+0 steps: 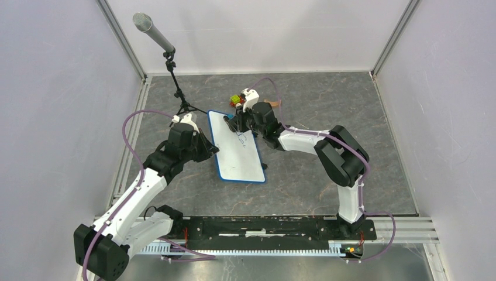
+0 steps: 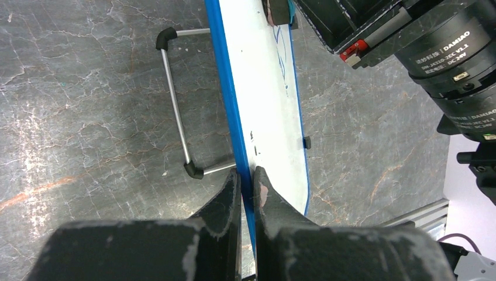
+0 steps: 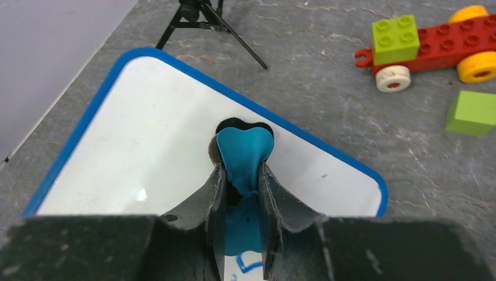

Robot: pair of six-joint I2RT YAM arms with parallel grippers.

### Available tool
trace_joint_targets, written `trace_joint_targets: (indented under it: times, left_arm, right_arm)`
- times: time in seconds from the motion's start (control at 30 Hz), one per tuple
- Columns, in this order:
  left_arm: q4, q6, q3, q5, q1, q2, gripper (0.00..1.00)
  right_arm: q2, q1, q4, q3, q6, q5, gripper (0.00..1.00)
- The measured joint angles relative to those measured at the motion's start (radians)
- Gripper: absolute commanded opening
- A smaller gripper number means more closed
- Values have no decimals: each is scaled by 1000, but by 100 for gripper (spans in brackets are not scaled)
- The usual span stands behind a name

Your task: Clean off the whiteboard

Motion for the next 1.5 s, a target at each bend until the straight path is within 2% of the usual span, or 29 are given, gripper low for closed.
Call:
trace_joint_targets:
  times: [0.33, 0.67, 0.83, 1.0, 1.13, 1.33, 1.5]
  left_arm:
    - [0, 0, 0, 10, 0, -6, 2]
    - [0, 0, 0, 11, 0, -9, 2]
    - [3, 0, 0, 11, 0, -8, 2]
    - [5, 0, 0, 11, 0, -6, 2]
    - [7, 0, 0, 12, 0, -7, 2]
    - [8, 0, 0, 19, 0, -11, 2]
    - [8, 0, -3, 19, 0, -14, 2]
  right_arm:
    - [-103, 7, 3, -160, 0, 35, 25]
    - [-263, 156, 25, -291, -69, 106, 26]
    - [-244, 98, 48, -291, -36, 41, 26]
    - [-160, -5, 105, -293, 30, -17, 25]
    - [-126, -61, 146, -342, 84, -28, 25]
    - [-148, -42, 189, -391, 102, 2, 25]
    - [-229, 49, 183, -428, 82, 60, 26]
